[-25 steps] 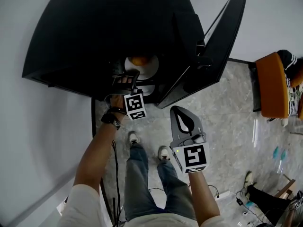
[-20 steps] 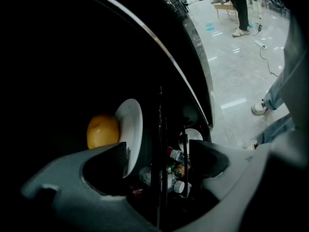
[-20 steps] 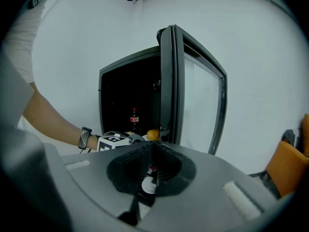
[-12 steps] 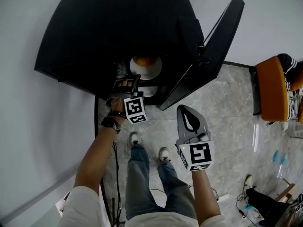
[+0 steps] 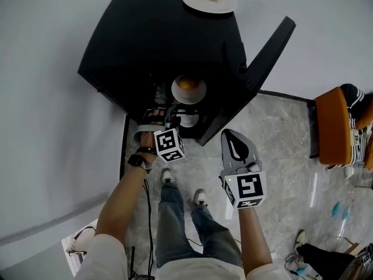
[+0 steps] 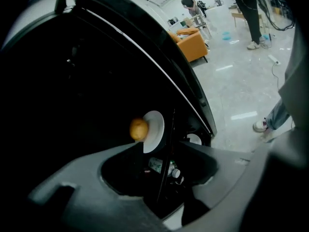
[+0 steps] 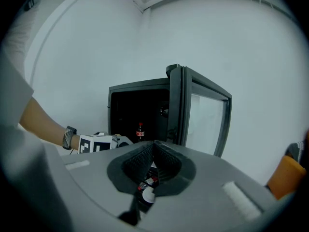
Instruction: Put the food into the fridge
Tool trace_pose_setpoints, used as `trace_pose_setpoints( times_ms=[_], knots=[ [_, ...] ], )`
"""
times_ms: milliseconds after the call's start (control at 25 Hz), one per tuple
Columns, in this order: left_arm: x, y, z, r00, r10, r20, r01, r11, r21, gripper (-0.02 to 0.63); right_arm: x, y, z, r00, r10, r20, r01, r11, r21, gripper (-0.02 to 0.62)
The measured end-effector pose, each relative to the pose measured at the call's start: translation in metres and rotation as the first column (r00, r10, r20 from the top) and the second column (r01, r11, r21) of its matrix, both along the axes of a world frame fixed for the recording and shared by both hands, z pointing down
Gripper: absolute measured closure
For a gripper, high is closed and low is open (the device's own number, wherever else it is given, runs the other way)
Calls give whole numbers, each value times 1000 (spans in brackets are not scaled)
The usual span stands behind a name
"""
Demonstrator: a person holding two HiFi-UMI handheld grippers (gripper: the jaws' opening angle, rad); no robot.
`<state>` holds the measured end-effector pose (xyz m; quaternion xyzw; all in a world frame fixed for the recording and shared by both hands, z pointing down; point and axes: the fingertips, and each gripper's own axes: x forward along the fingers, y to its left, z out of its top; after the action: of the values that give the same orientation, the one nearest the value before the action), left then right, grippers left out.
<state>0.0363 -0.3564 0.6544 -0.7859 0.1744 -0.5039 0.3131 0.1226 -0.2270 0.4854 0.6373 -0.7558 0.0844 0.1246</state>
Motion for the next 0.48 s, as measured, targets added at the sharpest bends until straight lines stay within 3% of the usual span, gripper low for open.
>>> trace_pose_setpoints(
  times_ms=[240,360,480],
  knots=[
    [-9,19,-43,988,-101,-120,96,994,-50,425,-1,10,-26,999,-34,-26,35,999,33,589],
    [-15,29,-68,963,-163,-214,153,986,-63,497,-6,16,-35,998,-54,-34,56,998,36,589],
    [-23,41,-88,929,-221,-295,199,975,-103,511,-14,19,-46,996,-79,-44,81,996,43,589]
  ],
)
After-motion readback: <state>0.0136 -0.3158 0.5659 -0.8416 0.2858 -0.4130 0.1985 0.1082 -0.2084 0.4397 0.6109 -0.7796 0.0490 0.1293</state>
